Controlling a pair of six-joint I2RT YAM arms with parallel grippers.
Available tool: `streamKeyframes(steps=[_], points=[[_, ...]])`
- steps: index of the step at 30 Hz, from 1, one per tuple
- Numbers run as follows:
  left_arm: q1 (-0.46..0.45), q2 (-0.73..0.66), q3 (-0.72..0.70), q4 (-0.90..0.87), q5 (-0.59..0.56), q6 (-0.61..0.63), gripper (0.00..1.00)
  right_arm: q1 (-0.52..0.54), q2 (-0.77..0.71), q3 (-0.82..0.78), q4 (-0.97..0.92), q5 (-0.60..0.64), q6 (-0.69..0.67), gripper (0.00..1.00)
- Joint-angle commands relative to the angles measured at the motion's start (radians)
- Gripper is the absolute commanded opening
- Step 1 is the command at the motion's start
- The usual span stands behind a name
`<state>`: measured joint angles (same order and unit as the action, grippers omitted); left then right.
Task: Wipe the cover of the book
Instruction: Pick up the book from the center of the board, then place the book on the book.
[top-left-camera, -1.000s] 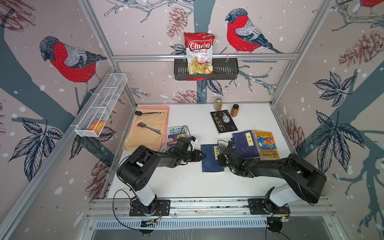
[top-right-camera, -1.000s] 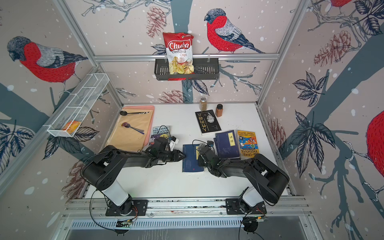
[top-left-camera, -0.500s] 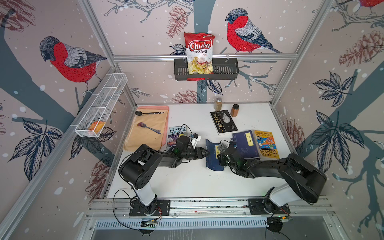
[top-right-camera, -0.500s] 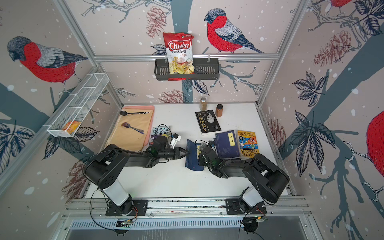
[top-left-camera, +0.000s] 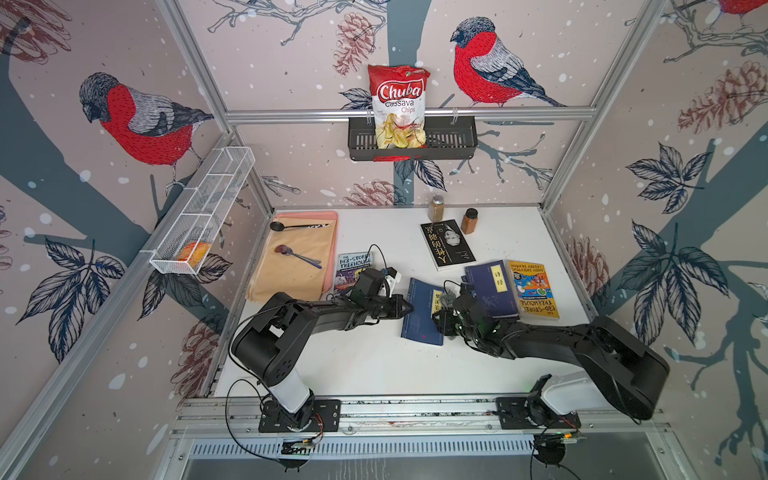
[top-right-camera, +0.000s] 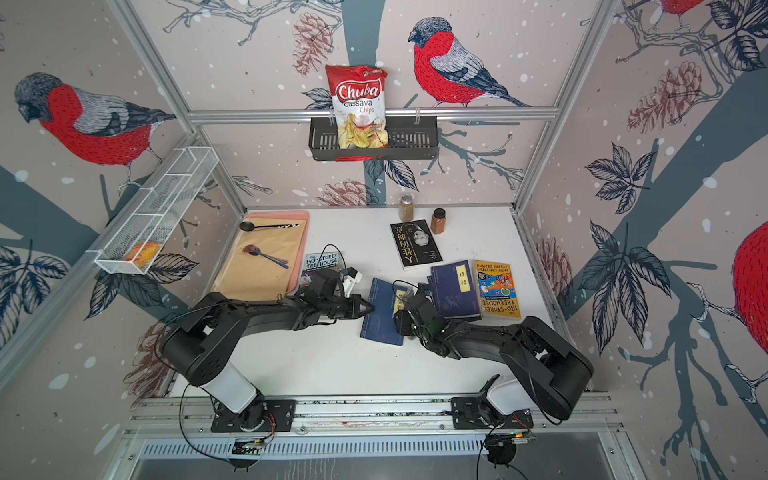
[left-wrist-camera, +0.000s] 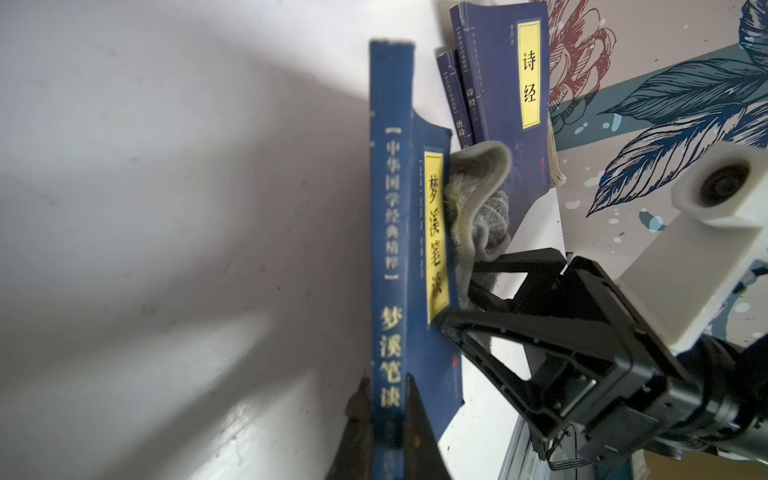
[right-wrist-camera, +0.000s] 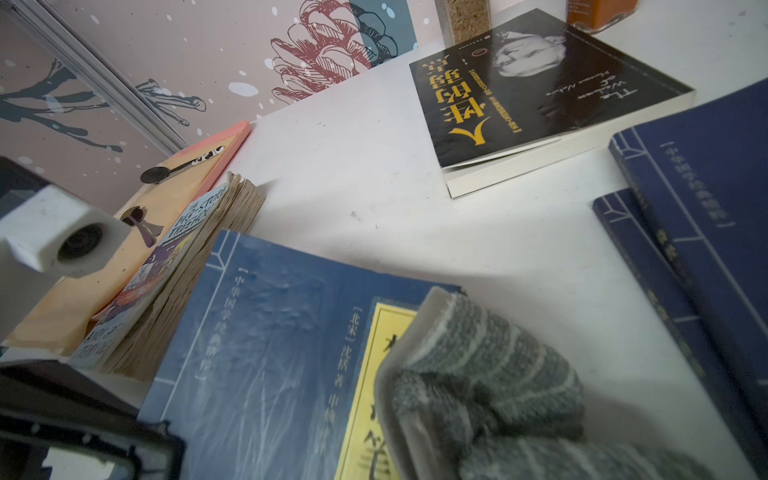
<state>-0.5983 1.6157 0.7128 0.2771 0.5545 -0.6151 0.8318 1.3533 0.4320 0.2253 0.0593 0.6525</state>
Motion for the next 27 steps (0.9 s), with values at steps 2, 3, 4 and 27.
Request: streamKeyframes(steps=[2, 3, 4, 27], points=[[0.002, -0.077, 0.092, -0.147, -0.098, 0.084, 0.00, 0.012, -0.161, 0.030, -0.149, 0.065, -0.054, 0.63], [0.002, -0.091, 0.117, -0.176, -0.109, 0.093, 0.00, 0.011, -0.214, 0.040, -0.169, 0.085, -0.063, 0.65], [0.002, -0.102, 0.145, -0.195, -0.115, 0.097, 0.00, 0.011, -0.263, 0.049, -0.187, 0.107, -0.071, 0.67], [-0.199, 0.561, 0.737, 0.342, 0.089, -0.336, 0.00, -0.201, -0.567, 0.136, -0.489, 0.367, -0.095, 0.80]])
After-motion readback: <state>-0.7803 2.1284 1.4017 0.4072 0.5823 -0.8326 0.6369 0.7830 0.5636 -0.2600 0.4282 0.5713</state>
